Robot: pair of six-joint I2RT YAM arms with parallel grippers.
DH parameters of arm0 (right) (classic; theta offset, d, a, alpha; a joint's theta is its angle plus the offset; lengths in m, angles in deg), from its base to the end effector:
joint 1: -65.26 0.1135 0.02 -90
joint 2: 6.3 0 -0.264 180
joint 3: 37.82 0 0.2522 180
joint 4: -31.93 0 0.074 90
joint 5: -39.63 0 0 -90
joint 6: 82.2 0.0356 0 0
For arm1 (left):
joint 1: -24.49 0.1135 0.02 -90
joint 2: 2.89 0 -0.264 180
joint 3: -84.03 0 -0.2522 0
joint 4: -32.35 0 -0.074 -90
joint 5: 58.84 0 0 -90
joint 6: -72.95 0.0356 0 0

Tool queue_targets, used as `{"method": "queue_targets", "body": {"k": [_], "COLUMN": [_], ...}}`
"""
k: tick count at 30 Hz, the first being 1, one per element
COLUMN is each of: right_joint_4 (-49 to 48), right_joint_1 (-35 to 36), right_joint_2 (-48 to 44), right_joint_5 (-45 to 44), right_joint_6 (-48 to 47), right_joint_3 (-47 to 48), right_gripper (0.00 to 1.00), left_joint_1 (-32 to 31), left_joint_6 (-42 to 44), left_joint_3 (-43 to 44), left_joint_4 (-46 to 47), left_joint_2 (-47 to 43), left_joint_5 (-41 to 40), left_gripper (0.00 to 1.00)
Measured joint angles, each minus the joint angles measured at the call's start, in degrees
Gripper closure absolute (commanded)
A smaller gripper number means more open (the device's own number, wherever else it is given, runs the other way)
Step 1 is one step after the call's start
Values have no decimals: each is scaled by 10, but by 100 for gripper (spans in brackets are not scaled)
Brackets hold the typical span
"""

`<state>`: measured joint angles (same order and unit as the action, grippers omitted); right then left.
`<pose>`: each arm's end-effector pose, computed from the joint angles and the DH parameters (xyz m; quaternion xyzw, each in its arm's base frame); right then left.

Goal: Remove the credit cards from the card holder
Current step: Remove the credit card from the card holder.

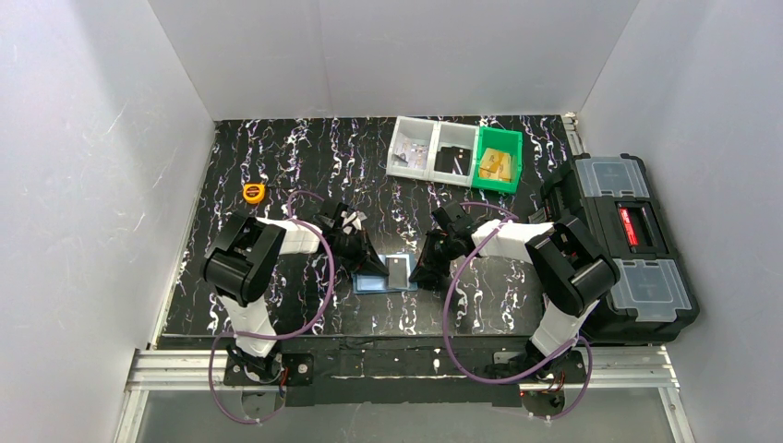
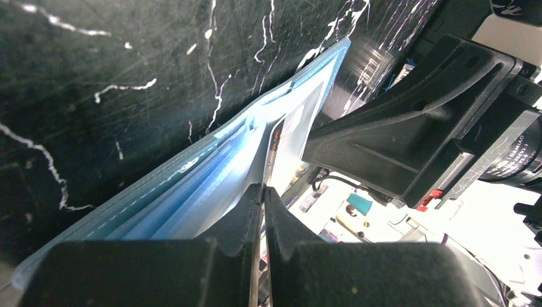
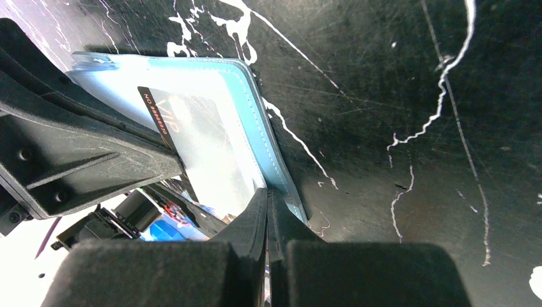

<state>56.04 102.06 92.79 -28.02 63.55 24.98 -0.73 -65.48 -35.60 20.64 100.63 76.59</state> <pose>0.2464 0.2012 0.1319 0.1073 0.9437 0.3106 0.0378 0.2811 -0.1604 0.1168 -0.0627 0.8849 -0.4616 0.0022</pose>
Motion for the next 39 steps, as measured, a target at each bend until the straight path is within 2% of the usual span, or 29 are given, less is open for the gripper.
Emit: {"method": "queue_targets", "body": {"k": [14,24,30,33,39], "right_joint_4": [-14,-12,21,46,74], "right_joint_1": [-3,-3,-1,-2,-3], "right_joint_2": [-2,-7,-21,-21,-36], "right_joint_5": [7,-2,-35,-56,-76], "right_joint_6": [5,2,-17,-29,-41], "right_joint_3": [-9,-9,2,17,24], "right_gripper": [99,98,91,83,58], "left_joint_1": [49,57,60,65,75], "left_joint_6": [74,97,102,105,111], "left_joint_3": [14,24,28,30,38], "left_joint_4": [-128,-162,-173,-180,-199], "left_joint_2": [-49,-61,-73,-80,-87], "left_joint_5": [-34,-40,-41,-42,-46], "left_gripper": [100,100,100,100,100]}}
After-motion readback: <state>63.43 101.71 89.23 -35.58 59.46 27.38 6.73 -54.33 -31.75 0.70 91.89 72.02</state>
